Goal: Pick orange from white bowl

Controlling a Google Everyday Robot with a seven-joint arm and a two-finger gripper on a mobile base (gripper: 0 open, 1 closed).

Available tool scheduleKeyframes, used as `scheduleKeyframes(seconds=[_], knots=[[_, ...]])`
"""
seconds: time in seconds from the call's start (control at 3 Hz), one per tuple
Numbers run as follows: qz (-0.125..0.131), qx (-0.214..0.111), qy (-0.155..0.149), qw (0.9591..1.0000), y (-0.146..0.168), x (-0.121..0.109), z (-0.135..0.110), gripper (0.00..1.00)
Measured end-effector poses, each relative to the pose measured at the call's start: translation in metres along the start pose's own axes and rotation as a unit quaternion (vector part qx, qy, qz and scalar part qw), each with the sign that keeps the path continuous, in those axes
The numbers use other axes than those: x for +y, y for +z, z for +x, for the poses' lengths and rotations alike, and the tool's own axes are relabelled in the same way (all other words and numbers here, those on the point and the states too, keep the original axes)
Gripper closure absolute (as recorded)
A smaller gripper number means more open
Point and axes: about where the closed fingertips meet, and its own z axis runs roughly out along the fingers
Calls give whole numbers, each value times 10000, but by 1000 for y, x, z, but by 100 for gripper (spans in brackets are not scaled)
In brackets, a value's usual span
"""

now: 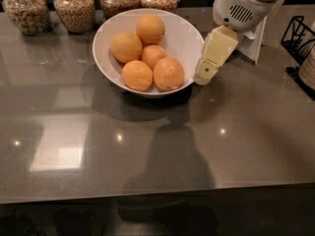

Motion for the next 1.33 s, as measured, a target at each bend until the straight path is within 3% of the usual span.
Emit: scheduleKeyframes(seconds=[0.33, 0.67, 1.0, 1.33], knots=[[22, -255, 30, 9997, 11, -2, -13, 0], [54, -712, 142, 9973, 32, -12, -36, 0], [-7, -983, 238, 9949, 52, -19, -53, 7], [-118, -1001, 390, 9941, 71, -19, -54, 25]])
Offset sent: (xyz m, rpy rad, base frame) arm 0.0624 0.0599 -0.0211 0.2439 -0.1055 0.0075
